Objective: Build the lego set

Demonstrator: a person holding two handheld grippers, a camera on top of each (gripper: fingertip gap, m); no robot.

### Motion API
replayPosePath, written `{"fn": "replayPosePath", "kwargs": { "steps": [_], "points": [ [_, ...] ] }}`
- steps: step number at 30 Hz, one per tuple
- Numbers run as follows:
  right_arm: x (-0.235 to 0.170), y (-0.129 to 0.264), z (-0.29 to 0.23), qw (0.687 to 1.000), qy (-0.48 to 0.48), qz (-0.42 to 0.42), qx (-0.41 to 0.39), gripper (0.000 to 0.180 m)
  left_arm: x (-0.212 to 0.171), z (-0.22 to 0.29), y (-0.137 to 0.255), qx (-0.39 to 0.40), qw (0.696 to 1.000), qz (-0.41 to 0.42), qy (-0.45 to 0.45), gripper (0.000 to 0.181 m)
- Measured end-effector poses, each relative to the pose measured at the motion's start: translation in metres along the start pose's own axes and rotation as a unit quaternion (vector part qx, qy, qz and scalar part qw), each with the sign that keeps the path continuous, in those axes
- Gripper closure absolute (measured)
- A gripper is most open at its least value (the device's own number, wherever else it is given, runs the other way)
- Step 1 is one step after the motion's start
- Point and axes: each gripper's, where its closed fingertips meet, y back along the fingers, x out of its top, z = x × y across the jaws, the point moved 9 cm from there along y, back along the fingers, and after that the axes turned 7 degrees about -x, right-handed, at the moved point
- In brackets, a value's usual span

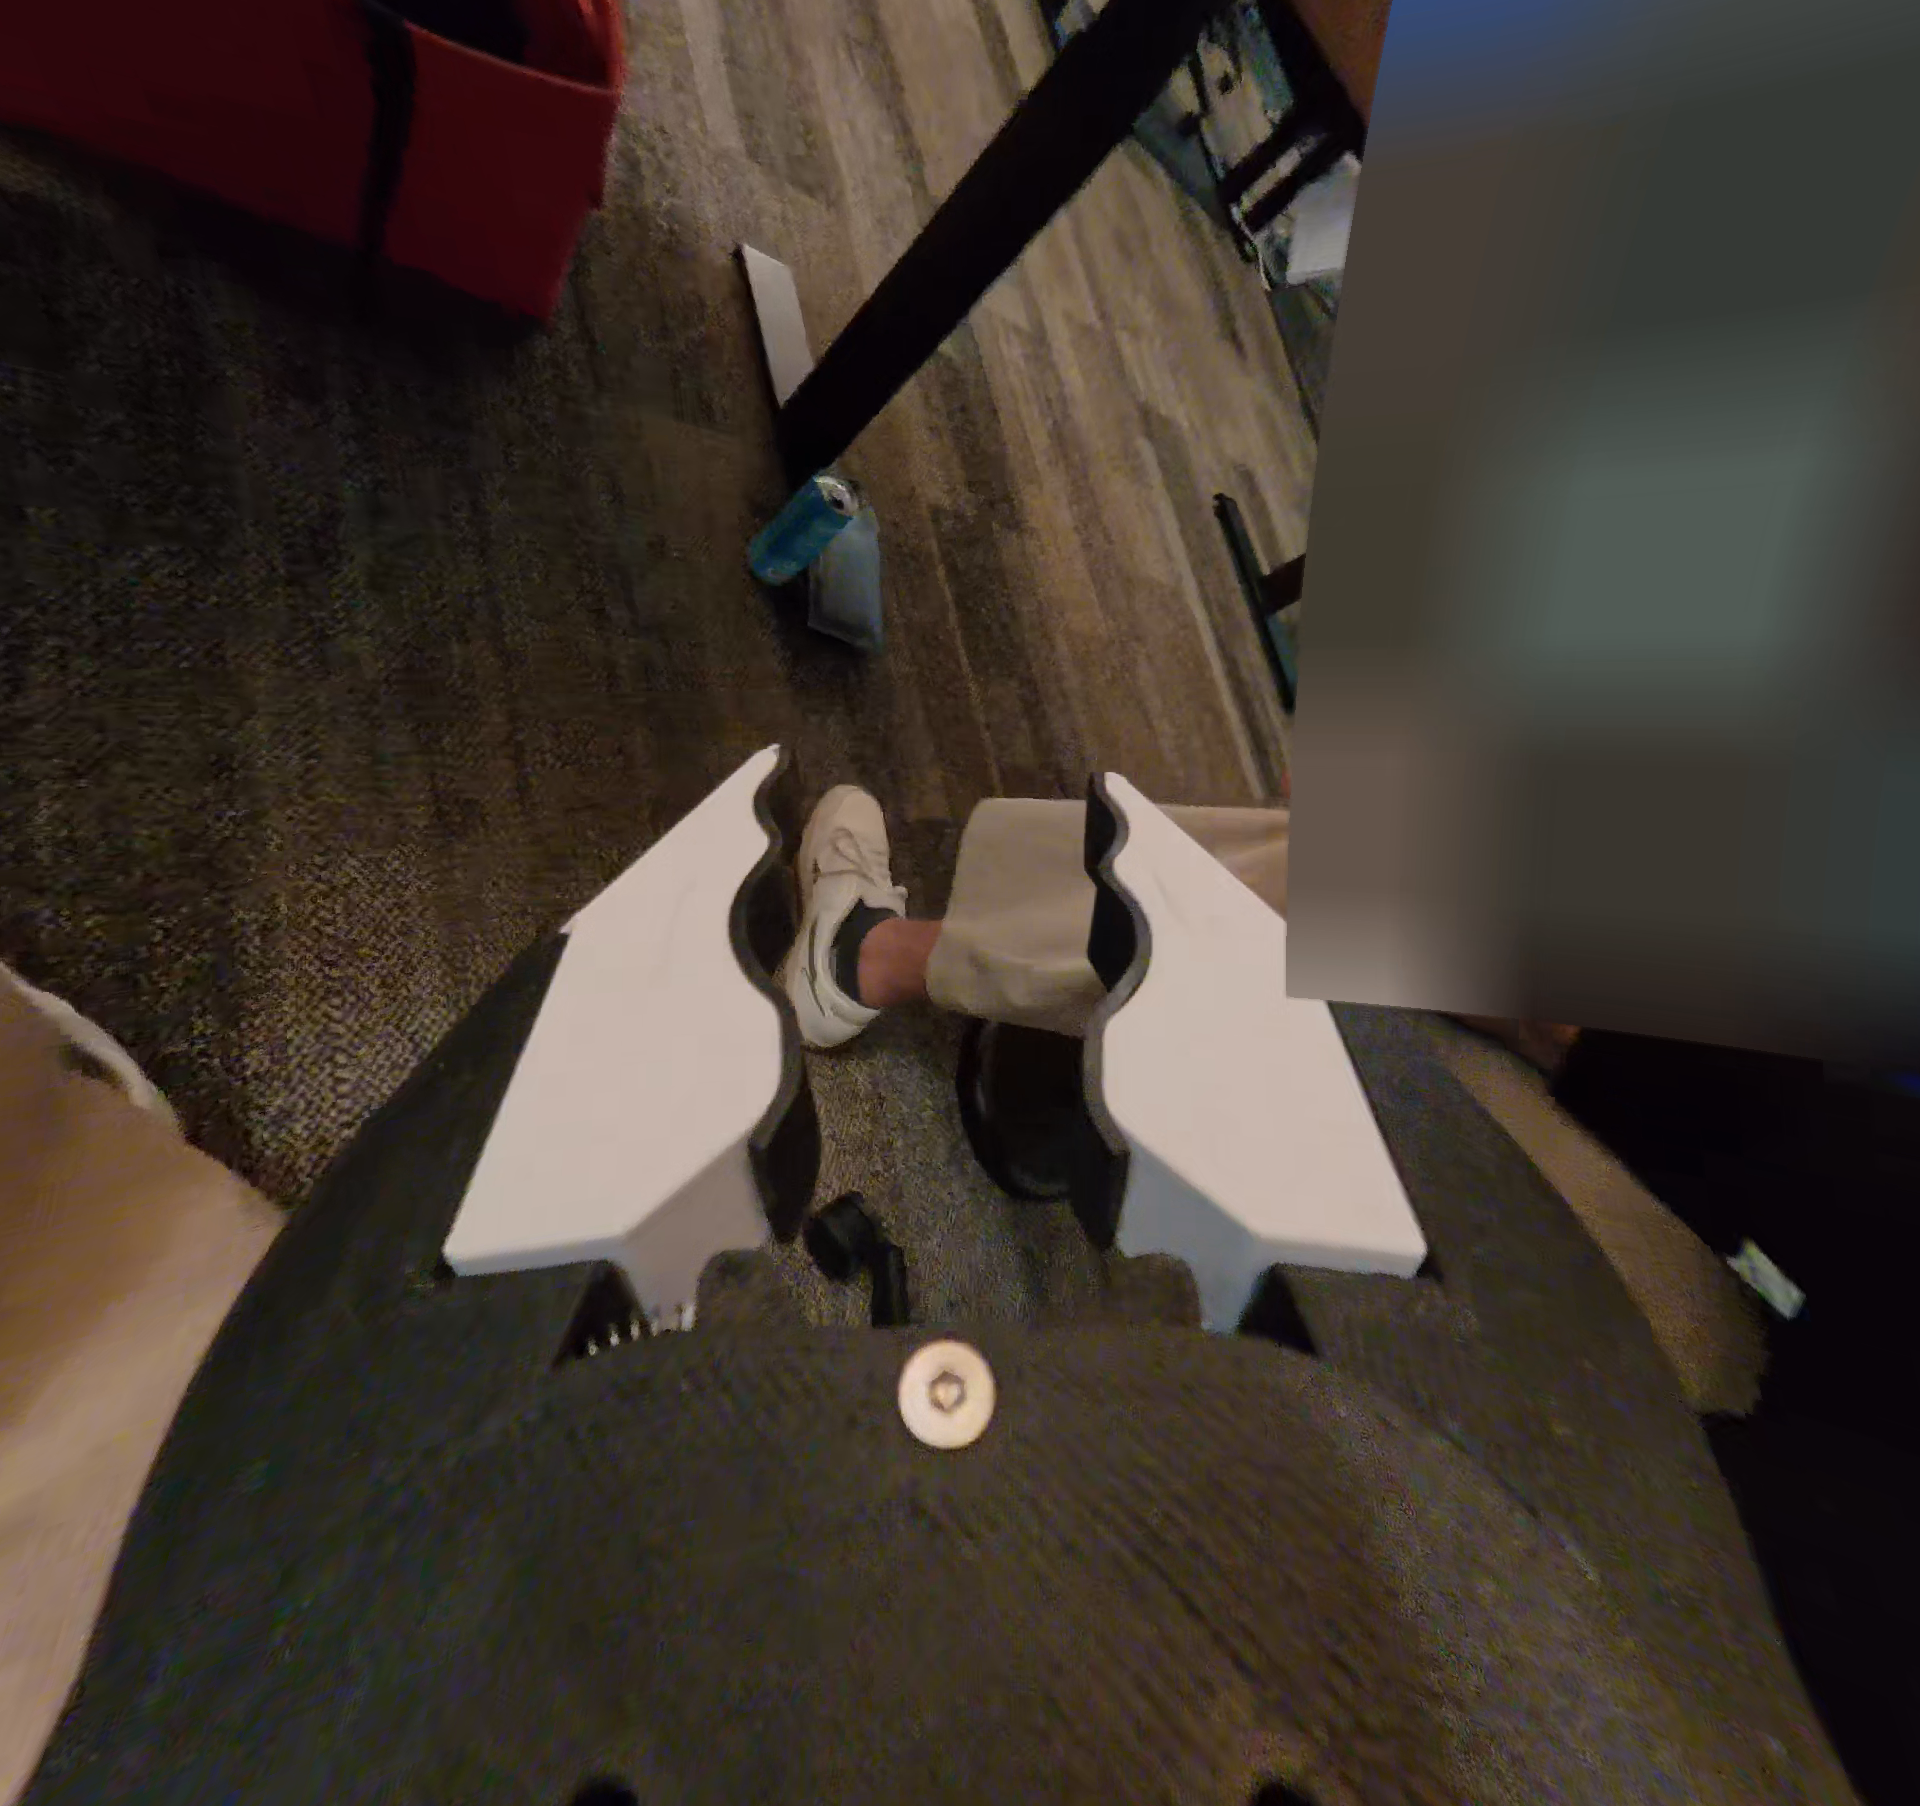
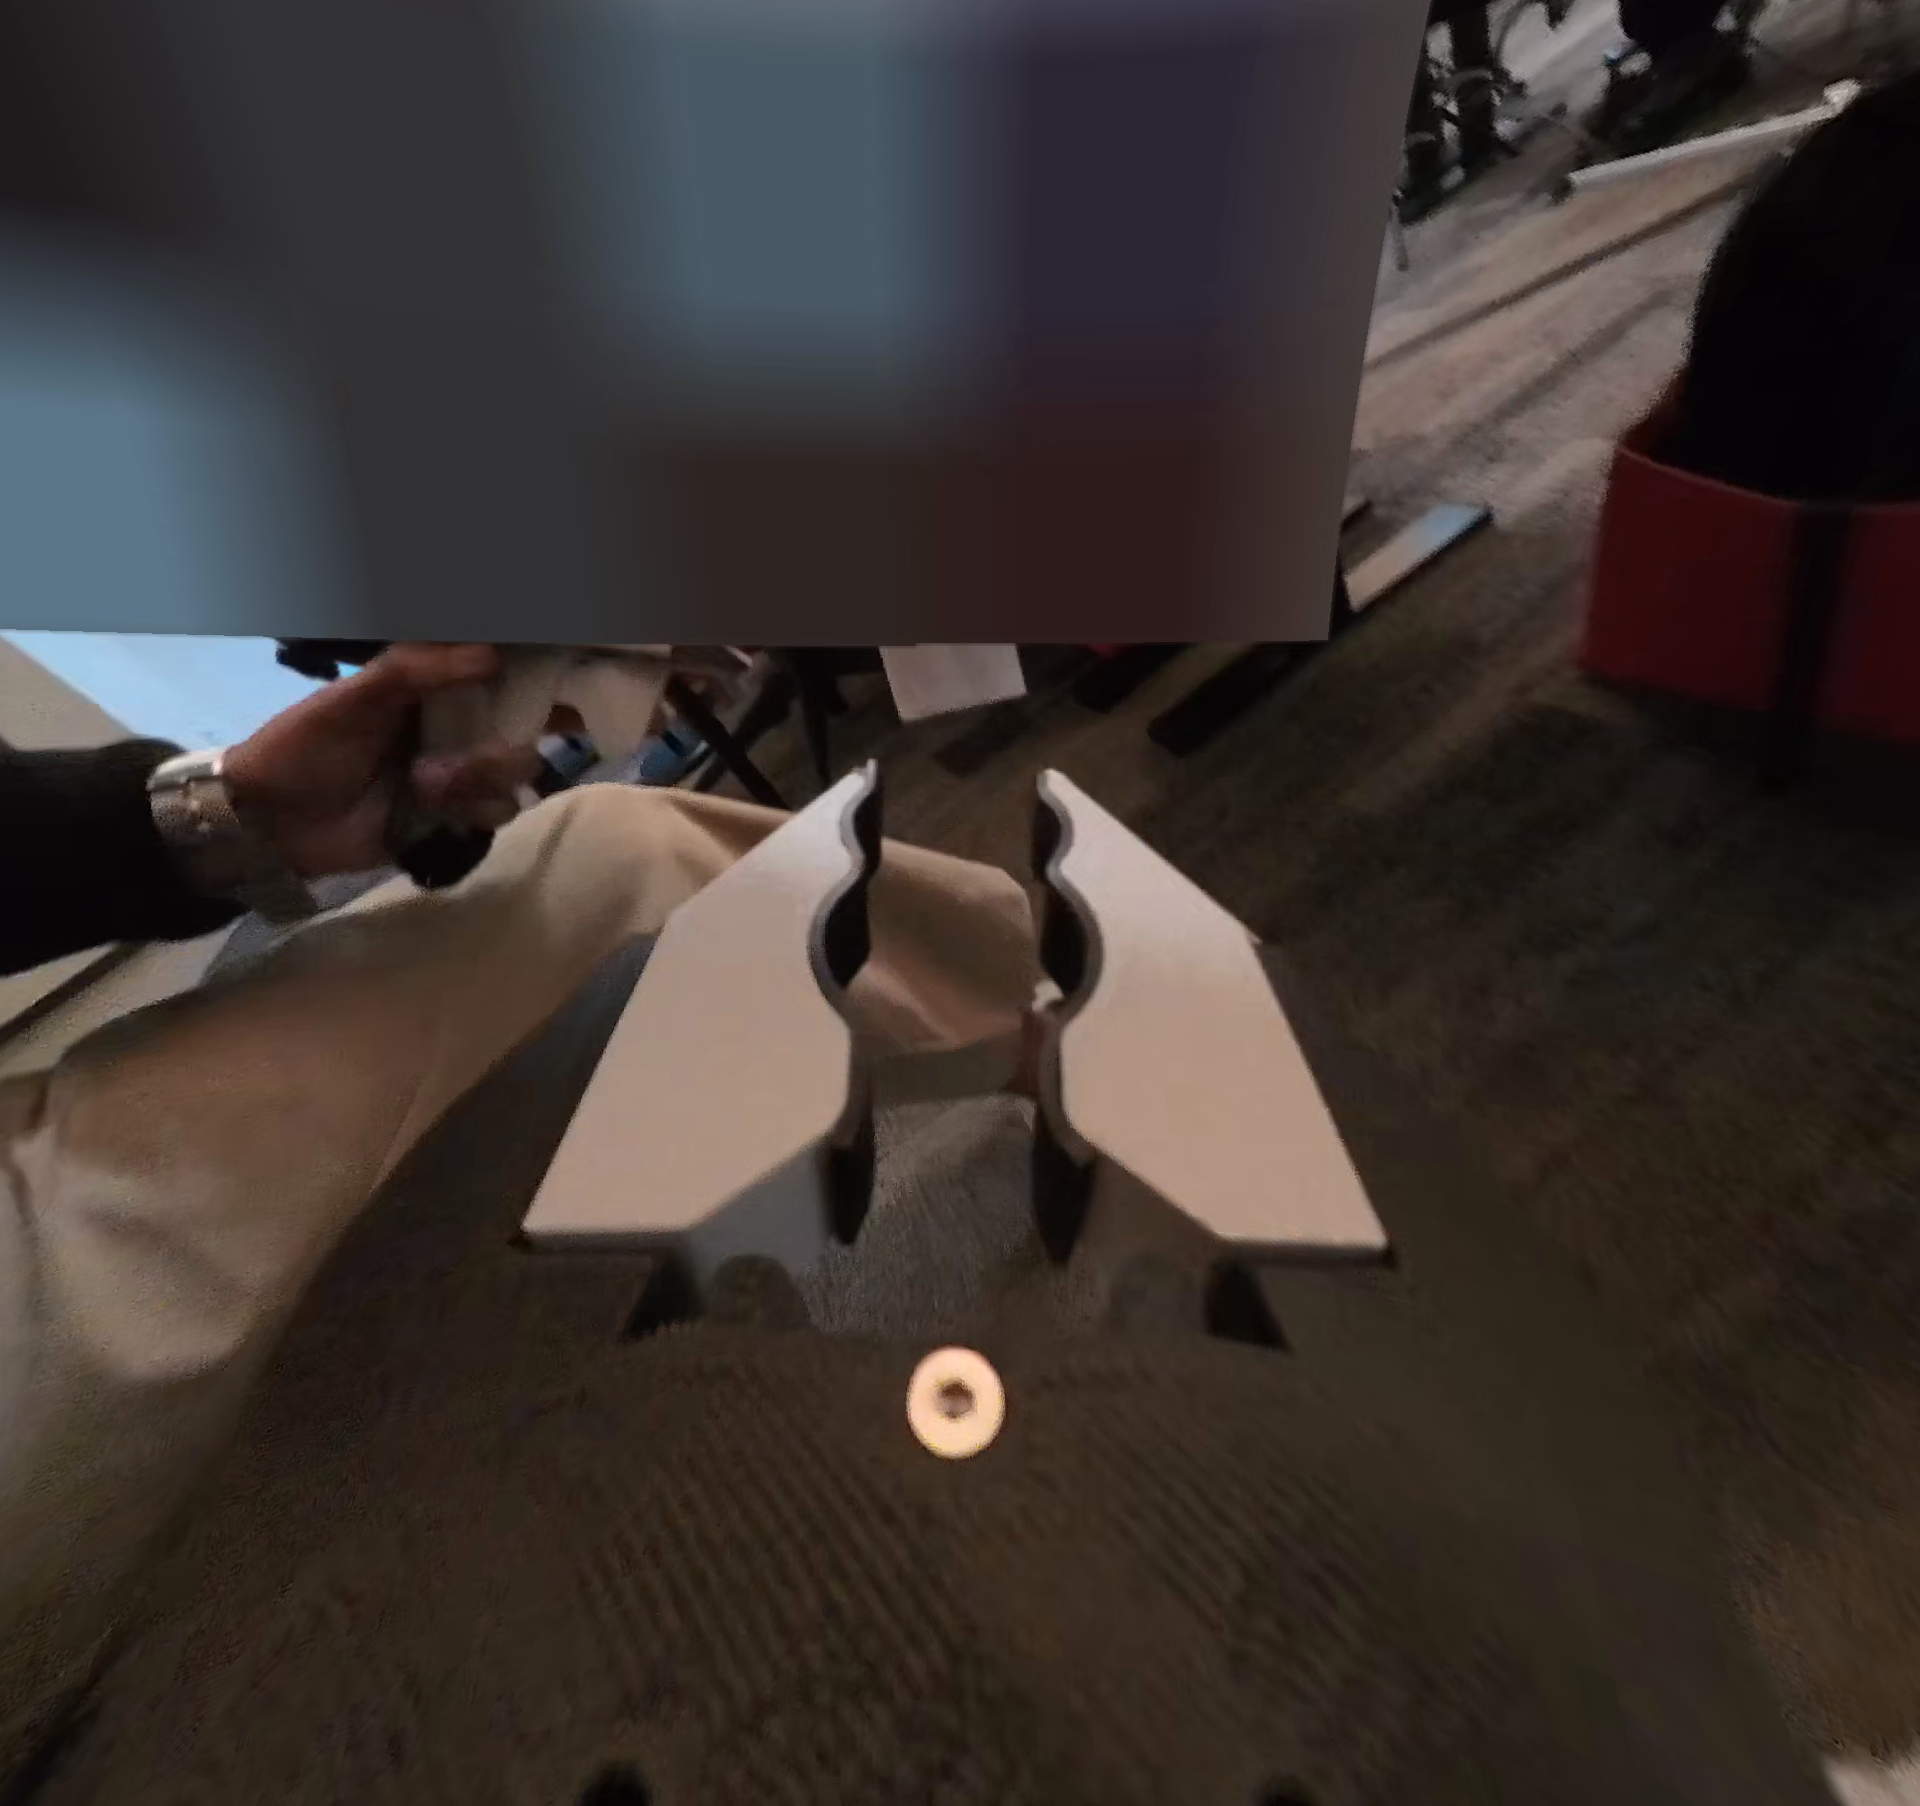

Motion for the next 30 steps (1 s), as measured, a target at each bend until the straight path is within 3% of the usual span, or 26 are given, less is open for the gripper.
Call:
{"fn": "replayPosePath", "kwargs": {
  "steps": [3,7,11,18,22,25,27,30],
  "points": [
    [0.007,-0.047,0.003,1.000,-0.012,0.006,0.018,0.150,-0.008,0.011,-0.015,-0.003,0.998,-0.050,-0.038,0.128],
    [0.018,-0.114,0.012,0.999,0.030,0.023,0.035,0.149,-0.017,0.013,-0.029,-0.013,0.999,-0.045,-0.023,0.126],
    [-0.003,-0.147,0.027,0.998,0.056,-0.020,0.011,0.146,-0.007,-0.002,-0.061,-0.029,0.999,-0.039,-0.005,0.117],
    [0.005,-0.140,0.076,0.999,0.015,-0.021,-0.046,0.144,0.028,-0.045,-0.145,-0.049,0.995,-0.041,-0.077,0.115],
    [0.030,-0.112,0.106,0.995,-0.048,-0.005,-0.082,0.144,0.024,-0.030,-0.178,-0.081,0.995,-0.033,-0.053,0.117],
    [0.051,-0.090,0.118,0.991,-0.097,0.007,-0.088,0.144,0.022,-0.013,-0.205,-0.092,0.989,-0.042,-0.107,0.118],
    [0.066,-0.082,0.114,0.996,-0.055,-0.017,-0.073,0.142,0.029,0.003,-0.217,-0.094,0.981,-0.049,-0.160,0.118],
    [0.085,-0.068,0.122,0.990,0.064,-0.041,-0.121,0.142,0.057,0.033,-0.219,-0.081,0.965,-0.034,-0.249,0.118]
  ]
}}
